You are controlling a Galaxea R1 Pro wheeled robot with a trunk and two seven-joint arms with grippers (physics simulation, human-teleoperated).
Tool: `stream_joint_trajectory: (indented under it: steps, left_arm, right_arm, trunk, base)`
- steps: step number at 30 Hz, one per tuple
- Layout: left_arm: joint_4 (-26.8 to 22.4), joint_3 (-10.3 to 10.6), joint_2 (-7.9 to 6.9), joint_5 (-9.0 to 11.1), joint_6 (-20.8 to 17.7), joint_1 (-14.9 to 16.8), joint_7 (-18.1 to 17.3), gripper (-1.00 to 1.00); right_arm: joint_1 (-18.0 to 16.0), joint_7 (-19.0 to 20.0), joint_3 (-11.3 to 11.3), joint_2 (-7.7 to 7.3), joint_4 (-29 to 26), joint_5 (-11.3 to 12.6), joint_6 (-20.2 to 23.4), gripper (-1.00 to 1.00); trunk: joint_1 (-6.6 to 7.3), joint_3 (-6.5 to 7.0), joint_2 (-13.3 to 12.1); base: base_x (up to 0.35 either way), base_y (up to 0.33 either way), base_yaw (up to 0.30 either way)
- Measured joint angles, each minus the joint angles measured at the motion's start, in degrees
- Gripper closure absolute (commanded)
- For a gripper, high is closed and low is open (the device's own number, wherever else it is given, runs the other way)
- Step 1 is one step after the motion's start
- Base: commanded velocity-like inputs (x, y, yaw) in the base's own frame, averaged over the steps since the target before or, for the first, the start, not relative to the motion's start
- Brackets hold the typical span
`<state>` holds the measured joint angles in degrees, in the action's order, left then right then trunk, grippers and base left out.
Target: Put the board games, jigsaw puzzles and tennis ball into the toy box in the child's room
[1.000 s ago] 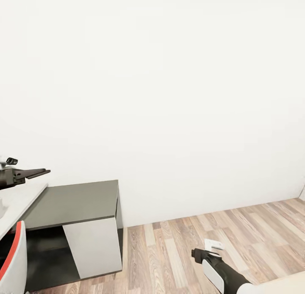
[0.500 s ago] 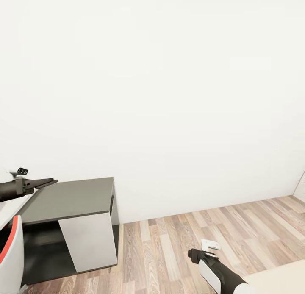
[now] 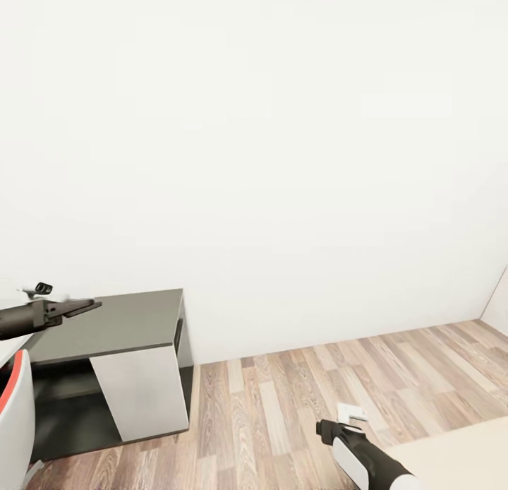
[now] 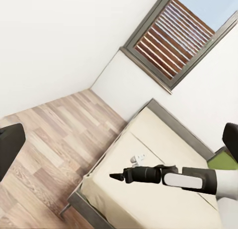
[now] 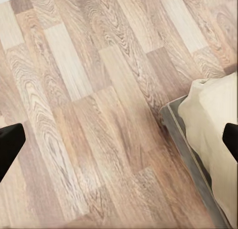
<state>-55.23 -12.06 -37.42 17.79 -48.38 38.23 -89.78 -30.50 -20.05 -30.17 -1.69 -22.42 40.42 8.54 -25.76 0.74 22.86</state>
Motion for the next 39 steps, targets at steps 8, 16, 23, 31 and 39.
stream_joint_trajectory:
  steps: [8,16,23,31,39]
  left_arm:
    - [1.1,0.0,0.55,-2.5,0.9,-0.1,0.1,-1.00]
    - [6.2,0.0,1.31,-5.2,3.7,-0.1,0.2,-1.00]
    - [11.4,0.0,2.01,-5.8,7.7,-0.1,0.3,-1.00]
    - [20.1,0.1,3.44,-10.1,14.8,-0.7,1.4,-1.00]
    - [28.8,0.1,7.14,-15.9,22.4,-1.5,7.3,-1.00]
  right_arm:
    - [0.0,0.2,-0.2,0.09,0.7,0.0,-3.2,-1.00]
    - [0.0,1.5,-0.4,0.75,1.2,-0.1,-4.4,-1.00]
    - [0.0,2.0,-0.5,1.10,2.2,-0.2,-4.6,-1.00]
    - [0.0,2.2,-0.6,1.20,2.6,-0.2,-4.7,-1.00]
    - [0.0,2.2,-0.6,1.28,2.6,-0.2,-4.7,-1.00]
  trunk:
    - [0.00,-0.20,0.0]
    - [0.00,-0.25,0.0]
    - [0.00,-0.25,0.0]
    - [0.00,-0.25,0.0]
    - [0.00,-0.26,0.0]
  base:
    - [-0.006,-0.009,0.000]
    - [-0.001,-0.002,0.000]
    - [0.000,0.000,0.000]
    - [0.000,0.000,0.000]
    - [0.000,0.000,0.000]
